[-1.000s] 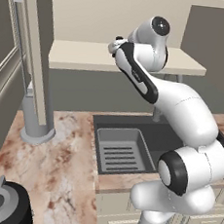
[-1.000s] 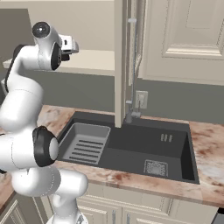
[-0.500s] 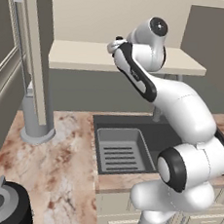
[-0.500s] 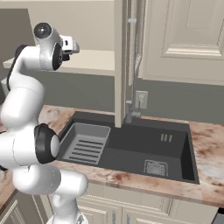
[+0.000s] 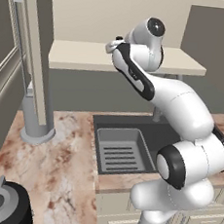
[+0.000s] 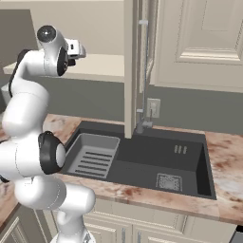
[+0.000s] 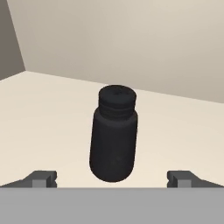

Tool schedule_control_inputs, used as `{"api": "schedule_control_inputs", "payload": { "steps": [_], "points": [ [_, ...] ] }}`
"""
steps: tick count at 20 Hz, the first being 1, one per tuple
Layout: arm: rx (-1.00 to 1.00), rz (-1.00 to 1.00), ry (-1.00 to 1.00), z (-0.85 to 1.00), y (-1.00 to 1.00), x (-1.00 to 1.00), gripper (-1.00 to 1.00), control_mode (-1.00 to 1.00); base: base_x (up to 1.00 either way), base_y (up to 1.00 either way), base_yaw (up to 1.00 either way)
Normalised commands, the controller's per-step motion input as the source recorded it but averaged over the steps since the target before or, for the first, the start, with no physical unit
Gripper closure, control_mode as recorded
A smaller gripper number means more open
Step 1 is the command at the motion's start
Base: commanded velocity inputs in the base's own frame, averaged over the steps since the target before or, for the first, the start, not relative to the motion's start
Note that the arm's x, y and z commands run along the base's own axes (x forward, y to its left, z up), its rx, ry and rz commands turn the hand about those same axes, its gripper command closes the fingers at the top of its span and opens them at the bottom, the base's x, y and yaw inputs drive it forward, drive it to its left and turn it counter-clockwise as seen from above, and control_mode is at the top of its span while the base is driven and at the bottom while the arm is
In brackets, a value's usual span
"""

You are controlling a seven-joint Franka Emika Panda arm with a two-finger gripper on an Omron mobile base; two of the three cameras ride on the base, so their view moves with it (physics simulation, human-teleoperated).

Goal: Take 2 condiments from the cabinet and move them on the counter near the stove.Make sure the condiments are lined up with each other, next to each other.

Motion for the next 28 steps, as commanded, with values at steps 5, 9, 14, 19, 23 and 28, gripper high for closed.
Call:
{"api": "schedule_control_inputs", "payload": {
  "steps": [5,9,14,19,23,28],
  "points": [
    [0.00,0.00,0.00,-0.01,0.04,0.18,-1.00,-1.00,0.00,0.00,0.00],
    [0.00,0.00,0.00,-0.02,0.04,0.22,-1.00,-1.00,0.00,0.00,0.00],
    [0.00,0.00,0.00,-0.03,0.04,0.19,-1.00,-1.00,0.00,0.00,0.00],
    [0.00,0.00,0.00,-0.03,0.05,0.16,-1.00,-1.00,0.00,0.00,0.00],
    [0.00,0.00,0.01,-0.03,0.13,0.07,-1.00,-1.00,0.00,0.00,0.00],
    [0.00,0.00,0.02,-0.02,0.07,0.07,-1.00,-1.00,0.00,0.00,0.00]
  ]
}}
